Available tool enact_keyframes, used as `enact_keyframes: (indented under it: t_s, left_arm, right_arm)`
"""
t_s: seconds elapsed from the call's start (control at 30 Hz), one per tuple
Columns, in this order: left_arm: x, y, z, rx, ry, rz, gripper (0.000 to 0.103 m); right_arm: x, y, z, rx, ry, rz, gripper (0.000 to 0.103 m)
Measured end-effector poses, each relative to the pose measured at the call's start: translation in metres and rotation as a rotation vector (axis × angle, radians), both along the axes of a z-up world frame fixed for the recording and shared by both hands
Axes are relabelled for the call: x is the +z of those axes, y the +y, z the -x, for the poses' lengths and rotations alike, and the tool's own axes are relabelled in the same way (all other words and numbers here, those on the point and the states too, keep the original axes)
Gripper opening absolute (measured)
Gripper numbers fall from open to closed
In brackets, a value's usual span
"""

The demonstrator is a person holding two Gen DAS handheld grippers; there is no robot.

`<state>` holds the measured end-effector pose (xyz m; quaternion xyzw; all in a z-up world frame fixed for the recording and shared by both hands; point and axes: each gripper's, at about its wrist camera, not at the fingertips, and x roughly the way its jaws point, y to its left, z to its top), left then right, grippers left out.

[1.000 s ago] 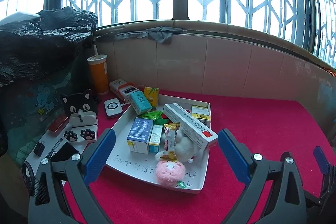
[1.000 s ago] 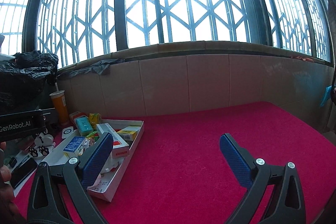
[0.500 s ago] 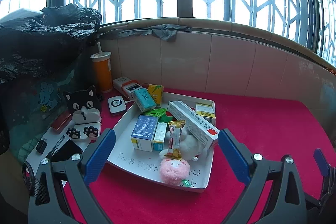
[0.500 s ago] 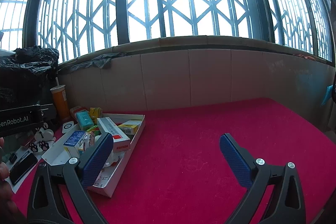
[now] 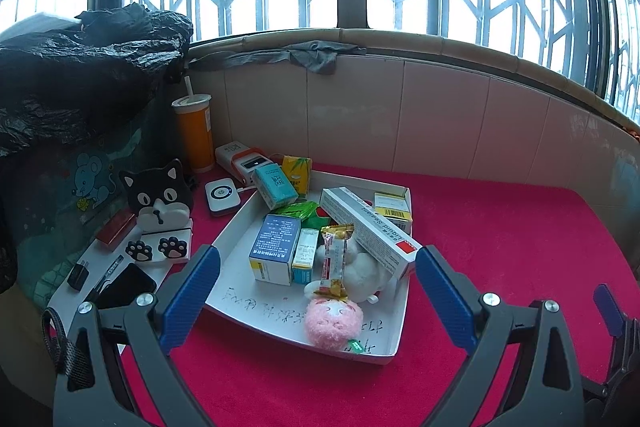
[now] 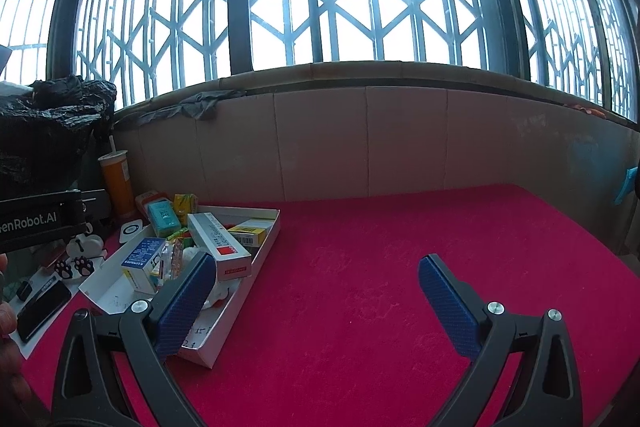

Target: Organize objects

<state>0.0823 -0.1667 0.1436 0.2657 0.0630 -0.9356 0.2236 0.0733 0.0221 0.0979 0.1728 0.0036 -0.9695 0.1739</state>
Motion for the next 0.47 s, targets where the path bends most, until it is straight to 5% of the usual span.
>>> enact_keyframes:
  t_s: [0.47]
  left_arm:
    - [-0.0024,0.0019,0.0009,-0.009,-0.002,0.001,0.098]
  right_arm:
    - [-0.0011,0.0007,0.0012,0.009,-0.008,-0.005,0.103]
